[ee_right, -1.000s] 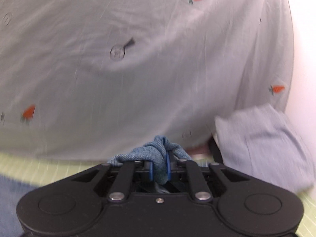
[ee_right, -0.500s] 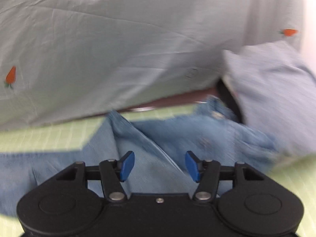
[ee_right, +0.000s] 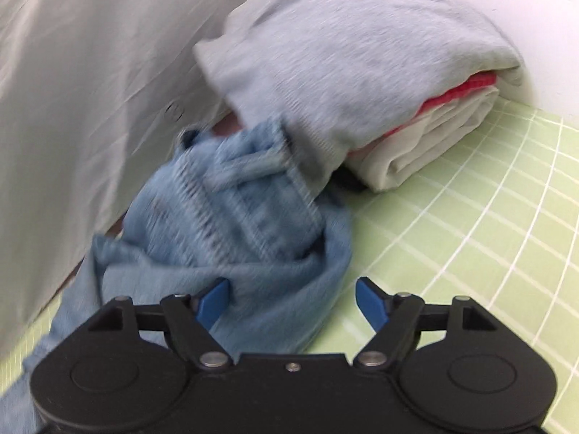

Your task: Fold clothes

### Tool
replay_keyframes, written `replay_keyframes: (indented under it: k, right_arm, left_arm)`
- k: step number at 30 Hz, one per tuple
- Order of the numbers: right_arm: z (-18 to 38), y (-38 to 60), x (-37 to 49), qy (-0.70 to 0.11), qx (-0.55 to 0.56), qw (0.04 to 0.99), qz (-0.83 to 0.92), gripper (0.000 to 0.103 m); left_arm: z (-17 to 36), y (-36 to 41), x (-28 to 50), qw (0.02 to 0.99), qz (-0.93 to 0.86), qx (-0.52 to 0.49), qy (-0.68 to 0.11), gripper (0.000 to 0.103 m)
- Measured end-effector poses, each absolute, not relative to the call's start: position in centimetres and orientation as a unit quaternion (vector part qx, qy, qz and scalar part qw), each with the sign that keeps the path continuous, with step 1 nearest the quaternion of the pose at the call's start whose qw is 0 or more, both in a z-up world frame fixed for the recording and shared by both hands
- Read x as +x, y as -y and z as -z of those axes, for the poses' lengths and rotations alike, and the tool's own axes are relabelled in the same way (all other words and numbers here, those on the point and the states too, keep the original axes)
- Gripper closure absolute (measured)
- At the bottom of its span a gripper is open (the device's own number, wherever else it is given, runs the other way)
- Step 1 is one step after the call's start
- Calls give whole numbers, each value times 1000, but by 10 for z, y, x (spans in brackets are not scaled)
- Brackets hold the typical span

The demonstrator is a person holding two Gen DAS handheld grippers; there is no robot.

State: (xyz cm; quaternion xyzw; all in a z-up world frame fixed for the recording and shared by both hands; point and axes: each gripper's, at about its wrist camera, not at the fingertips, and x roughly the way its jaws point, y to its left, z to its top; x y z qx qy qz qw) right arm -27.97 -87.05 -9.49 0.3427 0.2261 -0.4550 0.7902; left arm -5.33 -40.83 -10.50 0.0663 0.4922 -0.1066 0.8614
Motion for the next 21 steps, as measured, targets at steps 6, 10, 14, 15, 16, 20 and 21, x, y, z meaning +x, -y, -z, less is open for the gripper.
replay_keyframes:
  k: [6,10,14,15,16,20,21]
  right_arm:
    - [105,894,-283,-250,343,760,491,53]
    - [117,908,-277,-270,337,766,477,84]
    - [119,898,-279,-275,322,770,477,95]
    - [118,892,-280,-281,311,772,477,95]
    - [117,886,-280,-288,300,774,478,96]
    - [106,854,-294,-311,250,788,468,97]
    - [100,845,-299,-310,246,793,463,97]
  left_arm:
    - [104,404,-59,859,105,65,-497,20]
    - [103,404,-61,860,104,65,-495,20]
    - [99,401,-63,865,100,57,-488,20]
    - [98,400,-64,866,99,54,-486,20]
    - [97,398,-65,868,98,51,-485,20]
    - [91,389,-72,872,101,37,-477,20]
    - [90,386,-74,874,102,34,-474,20]
